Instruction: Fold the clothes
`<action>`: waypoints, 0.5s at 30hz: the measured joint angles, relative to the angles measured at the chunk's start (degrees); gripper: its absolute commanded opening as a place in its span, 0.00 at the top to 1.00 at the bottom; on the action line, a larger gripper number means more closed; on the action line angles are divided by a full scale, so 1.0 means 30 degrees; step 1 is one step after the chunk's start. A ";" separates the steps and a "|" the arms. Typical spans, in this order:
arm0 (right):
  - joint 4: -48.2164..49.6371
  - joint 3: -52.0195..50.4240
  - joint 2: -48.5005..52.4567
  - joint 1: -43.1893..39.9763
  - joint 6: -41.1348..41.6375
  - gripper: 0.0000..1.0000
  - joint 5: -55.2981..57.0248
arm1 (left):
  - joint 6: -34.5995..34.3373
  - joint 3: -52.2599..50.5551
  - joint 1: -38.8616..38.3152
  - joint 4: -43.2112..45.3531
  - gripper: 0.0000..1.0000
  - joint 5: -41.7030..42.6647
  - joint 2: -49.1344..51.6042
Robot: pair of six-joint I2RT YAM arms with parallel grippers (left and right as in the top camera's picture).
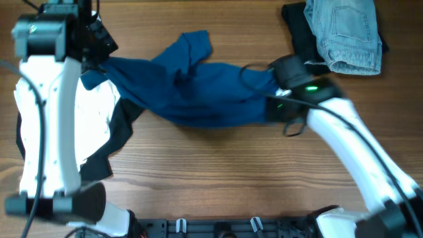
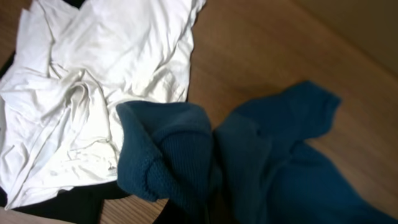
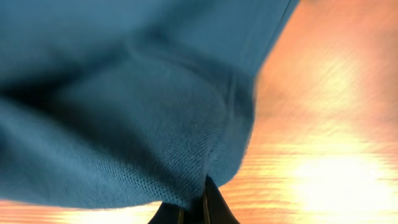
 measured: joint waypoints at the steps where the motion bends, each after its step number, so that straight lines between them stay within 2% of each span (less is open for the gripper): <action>1: -0.0561 0.0831 -0.0736 -0.0831 -0.0546 0.96 -0.0408 | 0.0000 0.0000 0.0000 0.0000 0.96 0.0000 -0.0678; 5: -0.2339 0.3104 -0.3147 -0.4262 -0.2492 0.96 -0.1515 | 0.0000 0.0000 0.0000 0.0291 0.96 0.0007 -0.4466; 10: -0.3577 0.4561 -0.4495 -0.6790 -0.3810 0.96 -0.2645 | 0.0000 0.0000 0.0000 0.1013 0.96 0.0007 -0.7635; 15: -0.5268 0.8269 -0.6135 -0.8816 -0.4714 0.96 -0.3606 | -0.0007 -0.0007 0.0000 0.1304 0.96 0.0452 -1.0622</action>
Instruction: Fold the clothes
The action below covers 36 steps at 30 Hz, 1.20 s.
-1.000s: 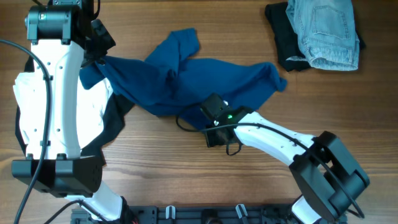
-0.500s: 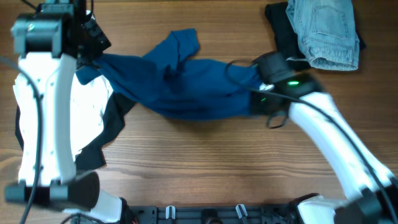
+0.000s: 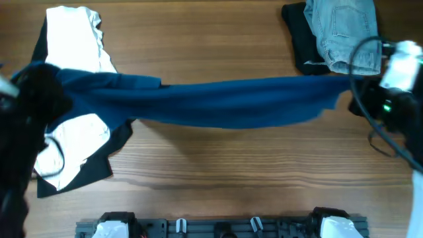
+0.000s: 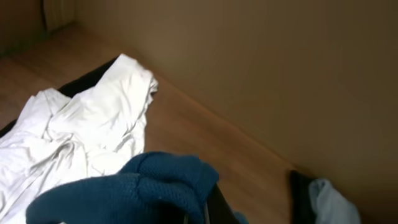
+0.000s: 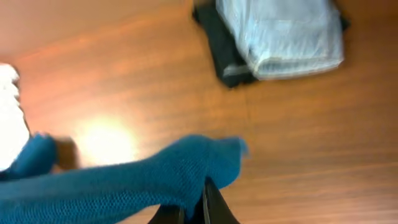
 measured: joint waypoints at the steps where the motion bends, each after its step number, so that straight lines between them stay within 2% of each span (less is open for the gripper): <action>1: -0.0408 0.0852 -0.0474 -0.0175 -0.0204 0.96 -0.0066 | -0.0007 0.0000 -0.0007 -0.0007 0.96 0.0284 -0.0670; 5: -0.2171 0.1916 -0.1246 -0.0204 -0.0634 0.96 -0.0430 | -0.0066 0.0087 0.0000 -0.0685 0.96 0.0758 -0.1836; 8: -0.3264 0.1909 -0.0277 -0.0204 -0.1268 0.96 -0.0780 | -0.0080 0.0117 0.0000 -0.2251 0.96 0.0903 -0.1319; 12: -0.3927 0.1894 0.2827 -0.0204 -0.2200 0.96 -0.1056 | -0.0124 0.0066 0.0000 -0.3781 0.96 0.0976 0.1049; 16: -0.3832 0.1792 0.6448 -0.0204 -0.2936 0.96 -0.1144 | -0.0124 -0.0634 0.0000 -0.3774 0.96 0.1035 0.4779; 22: -0.1727 0.1792 1.2233 -0.0109 -0.3344 0.95 -0.1268 | -0.0131 -0.1435 0.0000 -0.1887 0.96 0.1180 1.1118; 28: 0.1902 0.1785 1.8207 0.0765 -0.3344 0.96 -0.1311 | -0.0124 -0.1494 -0.0007 0.1902 0.96 0.1180 1.7405; 31: 0.4087 0.1770 1.9810 0.1107 -0.3169 0.96 -0.1341 | -0.0131 -0.1501 -0.0029 0.3993 0.96 0.1173 1.9314; 32: 0.5173 0.1749 2.0254 0.1253 -0.3031 0.92 -0.1341 | -0.0131 -0.1515 -0.0044 0.4962 0.94 0.1180 2.0006; 33: 0.5945 0.1749 2.0473 0.1348 -0.2820 0.81 -0.1341 | -0.0138 -0.1523 -0.0080 0.5676 0.78 0.1180 2.0480; 34: 0.6623 0.1712 2.0516 0.1435 -0.2725 0.65 -0.1333 | -0.0131 -0.1537 -0.0102 0.6222 0.65 0.1188 2.0830; 35: 0.7737 0.1719 2.0509 0.1523 -0.2353 0.47 -0.1370 | -0.0109 -0.1537 -0.0124 0.6732 0.24 0.1180 2.1012; 36: 0.8298 0.1727 2.0509 0.1574 -0.2353 0.41 -0.1399 | -0.0087 -0.1552 -0.0168 0.7723 0.02 0.1180 2.1296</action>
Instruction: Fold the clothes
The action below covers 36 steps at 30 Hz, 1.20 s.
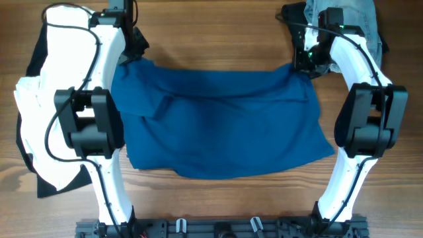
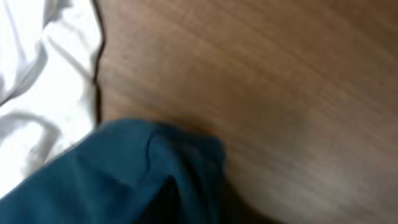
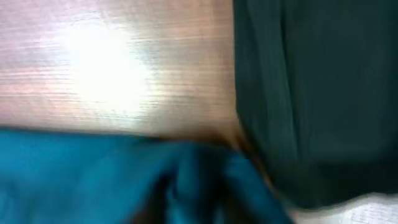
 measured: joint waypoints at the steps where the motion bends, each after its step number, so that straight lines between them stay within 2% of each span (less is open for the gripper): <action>1: 0.0117 0.0000 0.0000 0.0015 0.0189 0.39 -0.0015 | 0.0087 -0.0015 -0.0007 0.0240 0.00 0.0000 0.0036; 4: -0.0095 0.0007 -0.0007 0.0073 0.0321 0.37 -0.0029 | 0.0539 0.0007 -0.0036 0.0525 0.00 0.0000 0.0044; 7: -0.0976 0.0015 -0.0138 0.0073 0.0699 0.36 -0.0153 | 0.1078 0.0051 -0.0036 -0.1268 0.00 -0.0007 -0.0087; 13: -0.4189 0.0029 -0.2565 0.0073 0.0976 0.34 -0.0605 | 0.1209 0.0197 -0.0036 -0.8364 0.00 -0.0153 -0.2790; 15: -0.4605 0.0036 -0.3147 0.0087 0.1129 0.33 -0.0663 | 0.0539 0.0262 -0.0036 -1.0244 0.00 -0.0481 -0.3541; 17: -0.4677 0.0029 -0.3228 0.0087 0.1231 0.31 -0.0670 | -0.0080 0.0248 -0.0029 -1.0841 0.00 -0.0670 -0.3803; 25: -0.4248 0.0029 -0.3228 0.0087 0.1341 0.28 -0.0670 | -0.2222 -0.1661 0.0583 -0.9253 0.00 -0.0619 -0.3803; 36: -0.3920 0.0029 -0.3228 0.0087 0.1348 0.27 -0.0670 | -0.4167 -0.7599 0.2820 -0.2834 0.20 0.0721 -0.3767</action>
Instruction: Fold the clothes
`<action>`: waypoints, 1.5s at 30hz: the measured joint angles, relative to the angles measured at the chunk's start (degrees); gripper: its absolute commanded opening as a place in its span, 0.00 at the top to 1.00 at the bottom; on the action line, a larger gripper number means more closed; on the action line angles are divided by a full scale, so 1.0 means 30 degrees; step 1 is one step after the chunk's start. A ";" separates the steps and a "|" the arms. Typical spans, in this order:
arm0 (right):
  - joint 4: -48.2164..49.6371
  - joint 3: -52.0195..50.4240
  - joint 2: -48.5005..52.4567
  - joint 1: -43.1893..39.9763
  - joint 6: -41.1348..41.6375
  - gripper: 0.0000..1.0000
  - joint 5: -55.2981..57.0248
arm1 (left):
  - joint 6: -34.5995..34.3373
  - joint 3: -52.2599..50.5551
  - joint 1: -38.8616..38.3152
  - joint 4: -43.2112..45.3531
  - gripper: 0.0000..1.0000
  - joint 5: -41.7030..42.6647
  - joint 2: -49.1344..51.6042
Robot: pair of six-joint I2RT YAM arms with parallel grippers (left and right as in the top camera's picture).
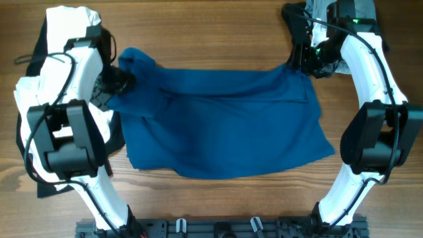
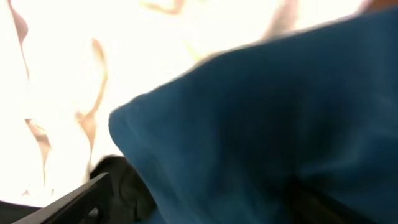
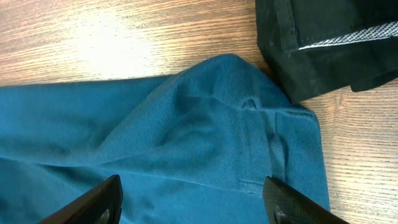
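Note:
A blue garment (image 1: pixel 225 122) lies spread flat across the middle of the table. Its far left corner (image 1: pixel 135 59) is bunched up. My left gripper (image 1: pixel 119 80) is at that corner, low over the cloth. In the left wrist view it (image 2: pixel 193 208) stands open, with blue cloth (image 2: pixel 261 112) filling the space between its fingers (image 2: pixel 71 202). My right gripper (image 1: pixel 307 63) hovers over the far right corner. It (image 3: pixel 196 202) is open, fingers (image 3: pixel 102 199) wide apart above the blue cloth (image 3: pixel 186 137), holding nothing.
A heap of white clothing (image 1: pixel 66 26) on black cloth (image 1: pixel 99 165) lies at the left, touching the blue garment's edge. Folded jeans (image 1: pixel 353 10) on a folded black garment (image 3: pixel 323 43) sit at the far right corner, just beyond the right gripper.
Both grippers now stand open over the blue garment's far corners. The left gripper has moved nearer and to the left, and the far left corner is now bunched.
First the blue garment hung crumpled between both grippers, each shut on an end. Then it was stretched out in the air between them. Then it lay spread flat on the table with the grippers at its far corners. Now both grippers are open.

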 measured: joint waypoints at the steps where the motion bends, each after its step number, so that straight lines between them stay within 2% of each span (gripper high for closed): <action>1: 0.0000 0.0000 0.0000 0.0000 -0.0007 0.27 0.0007 | -0.0036 -0.0284 0.0138 0.0313 0.23 0.0109 0.0000; 6: 0.0066 0.0000 0.0000 0.0000 0.0000 0.26 0.0007 | -0.0175 -0.1683 0.0321 0.2127 0.29 0.0495 -0.0007; 12: 0.0066 0.0000 0.0000 0.0000 0.0007 0.26 0.0000 | -0.0277 -0.2528 0.0328 0.3220 0.51 0.0714 -0.0007; 18: 0.0066 0.0000 0.0000 0.0000 0.0066 0.25 0.0000 | -0.0299 -0.2484 0.0306 0.3592 0.56 0.0787 -0.0007; 20: 0.0066 0.0000 0.0000 0.0007 0.0066 0.25 0.0007 | -0.0146 -0.2040 0.0313 0.2878 0.66 0.0663 -0.0007; 21: 0.0066 0.0000 0.0000 0.0000 0.0066 0.25 0.0000 | 0.0051 -0.1639 0.0313 0.2506 0.76 0.0452 -0.0022; 22: 0.0058 0.0000 0.0000 0.0007 0.0066 0.25 0.0000 | 0.0379 -0.1173 0.0313 0.2361 0.90 0.0189 -0.0153; 23: 0.0066 0.0000 0.0000 0.0000 0.0066 0.25 0.0007 | 0.0510 -0.1013 0.0313 0.2368 0.96 0.0087 -0.0284; 36: -0.1676 -0.0007 0.0000 0.0007 0.0488 0.26 0.0015 | 0.1275 -0.0729 0.0313 0.2375 0.96 0.0051 -0.2382; 41: -0.1020 -0.1253 0.0000 0.0000 0.1005 0.27 0.0896 | 0.1362 -0.0699 0.0313 0.2382 0.96 0.0153 -0.4626; 45: -0.0313 -0.2310 0.0000 0.0000 0.2084 0.29 0.2288 | 0.1362 -0.0641 0.0313 0.2375 0.96 0.0204 -0.4830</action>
